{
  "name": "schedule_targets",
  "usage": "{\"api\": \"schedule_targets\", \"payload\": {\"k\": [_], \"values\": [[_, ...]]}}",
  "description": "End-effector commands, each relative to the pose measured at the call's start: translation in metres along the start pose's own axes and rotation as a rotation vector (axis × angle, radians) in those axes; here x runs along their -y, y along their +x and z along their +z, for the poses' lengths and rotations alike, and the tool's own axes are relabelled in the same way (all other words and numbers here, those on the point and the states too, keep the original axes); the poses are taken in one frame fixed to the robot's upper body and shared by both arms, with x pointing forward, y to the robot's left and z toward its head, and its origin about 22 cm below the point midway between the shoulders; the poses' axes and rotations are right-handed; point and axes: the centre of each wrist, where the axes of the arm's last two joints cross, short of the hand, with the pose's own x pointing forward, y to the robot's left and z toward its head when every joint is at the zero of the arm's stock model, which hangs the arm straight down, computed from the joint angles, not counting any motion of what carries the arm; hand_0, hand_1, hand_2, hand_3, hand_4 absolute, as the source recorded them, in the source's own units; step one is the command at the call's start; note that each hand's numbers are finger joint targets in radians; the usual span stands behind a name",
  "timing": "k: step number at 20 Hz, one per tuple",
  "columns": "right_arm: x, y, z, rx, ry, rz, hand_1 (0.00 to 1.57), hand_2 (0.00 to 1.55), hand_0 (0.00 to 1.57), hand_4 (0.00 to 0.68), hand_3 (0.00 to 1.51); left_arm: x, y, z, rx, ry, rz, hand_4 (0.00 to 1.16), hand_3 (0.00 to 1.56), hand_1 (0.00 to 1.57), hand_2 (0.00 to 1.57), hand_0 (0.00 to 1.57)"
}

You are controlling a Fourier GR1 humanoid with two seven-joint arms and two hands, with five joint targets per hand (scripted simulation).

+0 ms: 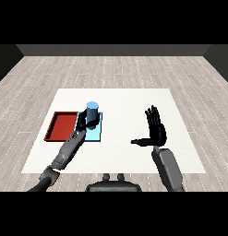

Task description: Pick the blue can and put it in the blue box

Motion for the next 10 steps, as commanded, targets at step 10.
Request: {"api": "schedule_targets", "payload": {"k": [10], "values": [[0.028, -0.020, -0.005, -0.011, -0.088, -0.036, 0.00, 0.00, 0.00, 0.000, 0.00, -0.028, -0.060, -0.014, -0.315, -0.039, -0.330, 1.05, 1.49, 1.57, 1.57, 1.57]]}}
